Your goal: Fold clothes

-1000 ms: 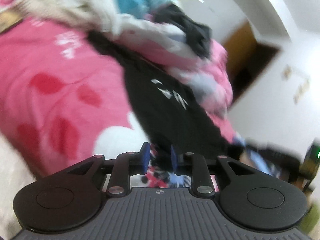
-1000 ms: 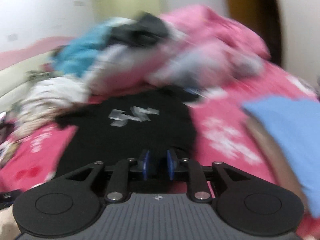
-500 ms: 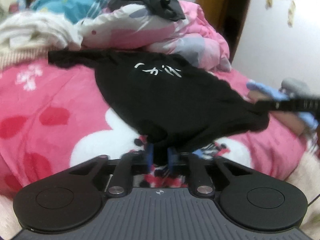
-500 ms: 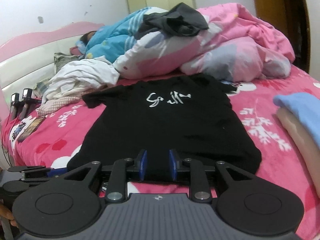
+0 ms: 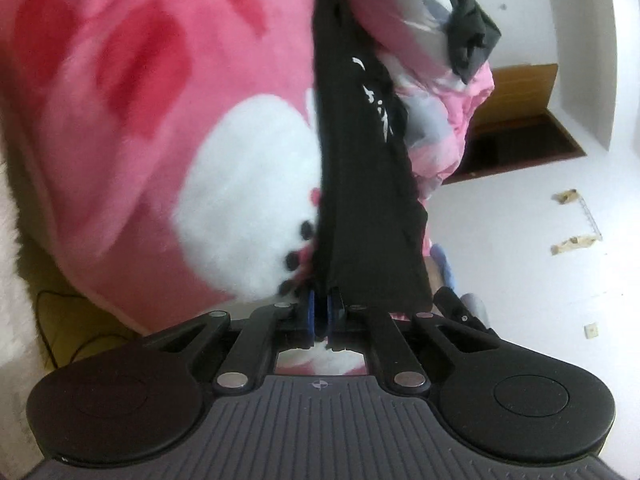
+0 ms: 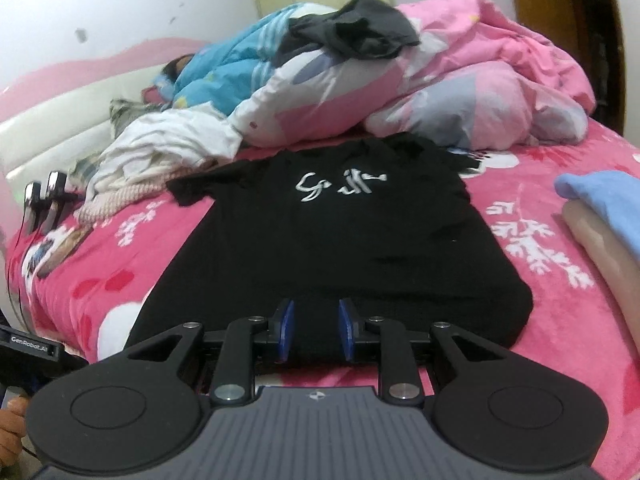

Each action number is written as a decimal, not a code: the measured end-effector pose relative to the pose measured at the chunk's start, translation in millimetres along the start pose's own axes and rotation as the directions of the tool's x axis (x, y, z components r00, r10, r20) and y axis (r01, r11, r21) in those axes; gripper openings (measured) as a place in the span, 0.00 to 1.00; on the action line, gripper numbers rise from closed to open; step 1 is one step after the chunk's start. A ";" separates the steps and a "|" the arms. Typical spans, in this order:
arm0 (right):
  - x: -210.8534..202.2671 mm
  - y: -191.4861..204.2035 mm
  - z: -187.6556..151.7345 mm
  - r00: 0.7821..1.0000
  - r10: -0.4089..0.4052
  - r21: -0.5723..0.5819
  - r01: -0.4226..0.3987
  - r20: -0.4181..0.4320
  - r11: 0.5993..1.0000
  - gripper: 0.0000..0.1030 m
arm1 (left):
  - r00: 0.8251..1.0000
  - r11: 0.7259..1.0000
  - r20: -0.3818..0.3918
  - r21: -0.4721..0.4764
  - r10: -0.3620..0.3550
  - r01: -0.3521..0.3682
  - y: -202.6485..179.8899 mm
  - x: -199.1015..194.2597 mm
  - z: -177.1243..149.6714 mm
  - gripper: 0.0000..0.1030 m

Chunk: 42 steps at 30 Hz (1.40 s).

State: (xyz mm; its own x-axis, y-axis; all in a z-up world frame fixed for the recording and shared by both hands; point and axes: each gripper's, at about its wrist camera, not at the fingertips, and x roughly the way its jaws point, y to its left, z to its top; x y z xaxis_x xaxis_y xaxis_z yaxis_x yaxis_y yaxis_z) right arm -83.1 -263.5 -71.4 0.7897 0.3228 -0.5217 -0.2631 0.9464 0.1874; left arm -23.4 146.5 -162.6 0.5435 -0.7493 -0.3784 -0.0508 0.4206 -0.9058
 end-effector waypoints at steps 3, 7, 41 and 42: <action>36.7 38.4 11.1 0.997 0.081 -0.089 -0.080 0.003 0.993 0.25 | 1.000 1.000 0.022 0.024 -0.012 0.011 -1.7 -7.8 1.1 0.03; 64.7 87.4 9.8 0.974 0.223 -0.291 -0.223 -0.034 0.930 0.27 | 1.000 1.000 0.016 0.012 -0.026 0.026 0.9 -11.8 2.7 0.03; 8.4 67.7 -56.5 0.977 0.213 -0.530 -0.183 -0.004 0.828 0.07 | 0.988 0.994 0.150 0.113 -0.026 0.009 -20.9 -40.4 51.2 0.27; 5.1 61.1 -51.5 0.973 0.231 -0.483 -0.204 -0.003 0.852 0.07 | 0.985 0.993 0.169 0.116 -0.016 -0.003 -23.7 -36.0 64.2 0.28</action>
State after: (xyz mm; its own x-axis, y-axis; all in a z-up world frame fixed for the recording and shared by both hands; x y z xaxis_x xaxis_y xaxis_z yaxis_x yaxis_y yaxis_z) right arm -123.7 -203.5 -105.4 0.7060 0.5326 -0.4669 -0.6524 0.7456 -0.1359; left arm 12.1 196.4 -115.3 0.6781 -0.6587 -0.3259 0.0445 0.4794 -0.8765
